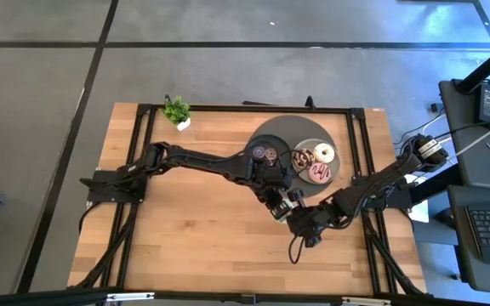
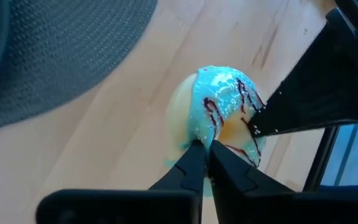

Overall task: Pick & Place donuts
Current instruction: Put the large blue donut on the gray plate

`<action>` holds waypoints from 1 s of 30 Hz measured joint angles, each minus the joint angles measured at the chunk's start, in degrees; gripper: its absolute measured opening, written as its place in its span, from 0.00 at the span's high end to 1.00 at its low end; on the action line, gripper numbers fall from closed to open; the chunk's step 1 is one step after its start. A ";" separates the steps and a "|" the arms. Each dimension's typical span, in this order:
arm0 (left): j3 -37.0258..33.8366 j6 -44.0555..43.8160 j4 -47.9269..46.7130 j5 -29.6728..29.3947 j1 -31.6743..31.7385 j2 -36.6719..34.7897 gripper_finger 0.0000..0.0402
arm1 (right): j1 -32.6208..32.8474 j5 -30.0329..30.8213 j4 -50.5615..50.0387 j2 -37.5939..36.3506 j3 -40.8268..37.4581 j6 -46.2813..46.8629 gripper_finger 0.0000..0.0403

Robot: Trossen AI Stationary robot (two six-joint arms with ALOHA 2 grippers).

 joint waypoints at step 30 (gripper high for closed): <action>0.02 8.09 -13.29 -15.25 1.23 -8.79 0.69 | -21.93 3.30 -24.29 -17.67 -2.27 15.99 0.96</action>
